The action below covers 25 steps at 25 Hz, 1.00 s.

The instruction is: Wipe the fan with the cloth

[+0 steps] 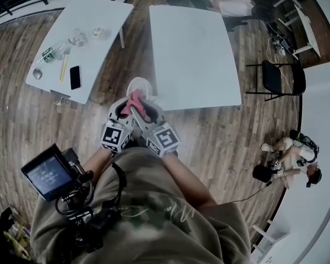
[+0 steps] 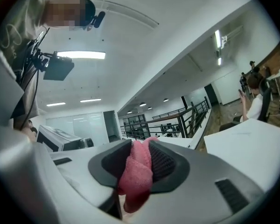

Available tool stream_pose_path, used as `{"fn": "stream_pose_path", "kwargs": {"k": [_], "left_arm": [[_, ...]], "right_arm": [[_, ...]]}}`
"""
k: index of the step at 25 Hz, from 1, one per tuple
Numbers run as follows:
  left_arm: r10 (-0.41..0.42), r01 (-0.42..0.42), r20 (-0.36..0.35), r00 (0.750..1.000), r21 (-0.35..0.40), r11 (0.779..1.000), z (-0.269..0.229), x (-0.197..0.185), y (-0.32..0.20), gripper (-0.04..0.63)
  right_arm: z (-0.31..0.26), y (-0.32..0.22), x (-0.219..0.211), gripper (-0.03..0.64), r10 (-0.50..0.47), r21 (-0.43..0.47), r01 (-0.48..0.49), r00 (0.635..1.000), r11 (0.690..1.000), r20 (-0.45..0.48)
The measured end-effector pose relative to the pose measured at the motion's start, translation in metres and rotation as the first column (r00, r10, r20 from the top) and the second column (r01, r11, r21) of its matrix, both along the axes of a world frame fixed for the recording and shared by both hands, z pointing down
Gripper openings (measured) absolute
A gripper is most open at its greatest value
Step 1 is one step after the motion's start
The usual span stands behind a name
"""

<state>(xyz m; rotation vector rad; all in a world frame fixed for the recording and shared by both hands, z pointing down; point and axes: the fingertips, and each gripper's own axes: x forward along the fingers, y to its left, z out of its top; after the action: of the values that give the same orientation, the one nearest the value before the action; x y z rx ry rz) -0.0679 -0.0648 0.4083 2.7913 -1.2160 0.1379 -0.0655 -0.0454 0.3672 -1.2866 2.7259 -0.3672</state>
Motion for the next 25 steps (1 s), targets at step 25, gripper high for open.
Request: {"fn": "stream_pose_path", "kwargs": {"k": [25], "left_arm": [[-0.226, 0.219, -0.069, 0.972, -0.105, 0.970, 0.022, -0.004, -0.009, 0.021]], "right_arm": [[-0.027, -0.009, 0.188, 0.069, 0.452, 0.206, -0.426, 0.886, 0.881, -0.101]]}}
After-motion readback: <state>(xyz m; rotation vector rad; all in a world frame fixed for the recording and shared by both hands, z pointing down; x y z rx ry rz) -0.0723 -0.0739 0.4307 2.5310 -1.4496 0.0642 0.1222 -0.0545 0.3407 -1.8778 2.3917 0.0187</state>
